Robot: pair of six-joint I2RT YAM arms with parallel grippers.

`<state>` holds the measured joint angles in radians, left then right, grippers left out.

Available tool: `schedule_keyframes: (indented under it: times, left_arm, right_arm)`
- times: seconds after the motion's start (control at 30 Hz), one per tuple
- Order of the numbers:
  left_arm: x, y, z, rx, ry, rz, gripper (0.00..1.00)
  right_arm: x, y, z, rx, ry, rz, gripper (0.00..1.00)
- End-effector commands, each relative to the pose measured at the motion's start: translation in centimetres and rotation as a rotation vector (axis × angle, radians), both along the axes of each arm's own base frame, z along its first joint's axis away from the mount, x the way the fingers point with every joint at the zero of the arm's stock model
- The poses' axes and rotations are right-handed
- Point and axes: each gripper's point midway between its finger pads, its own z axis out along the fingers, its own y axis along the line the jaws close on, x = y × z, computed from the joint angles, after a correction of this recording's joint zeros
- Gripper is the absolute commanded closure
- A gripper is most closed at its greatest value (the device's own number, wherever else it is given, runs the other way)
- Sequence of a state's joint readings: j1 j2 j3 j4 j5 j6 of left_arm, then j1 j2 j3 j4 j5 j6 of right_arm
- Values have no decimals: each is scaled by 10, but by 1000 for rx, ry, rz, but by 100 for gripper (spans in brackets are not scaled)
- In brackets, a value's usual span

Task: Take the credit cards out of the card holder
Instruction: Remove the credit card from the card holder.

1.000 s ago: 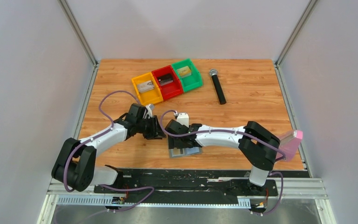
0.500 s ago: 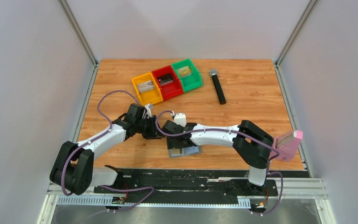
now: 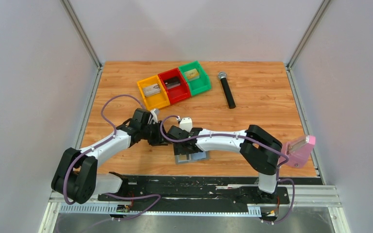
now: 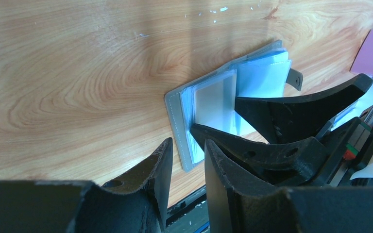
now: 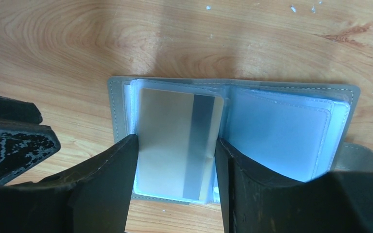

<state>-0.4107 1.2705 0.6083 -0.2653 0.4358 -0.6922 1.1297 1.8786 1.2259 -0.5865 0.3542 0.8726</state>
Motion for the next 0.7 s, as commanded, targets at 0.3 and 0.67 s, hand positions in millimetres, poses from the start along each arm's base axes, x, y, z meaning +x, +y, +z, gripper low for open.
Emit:
schedule_keyframes:
  times: [0.3, 0.67]
  left_arm:
    - [3, -10, -4, -51, 0, -42, 62]
    - [10, -17, -6, -77, 8, -56, 69]
  right_arm:
    - [-4, 6, 8, 122, -34, -1, 50]
    - [-3, 7, 27, 275, -80, 5, 52]
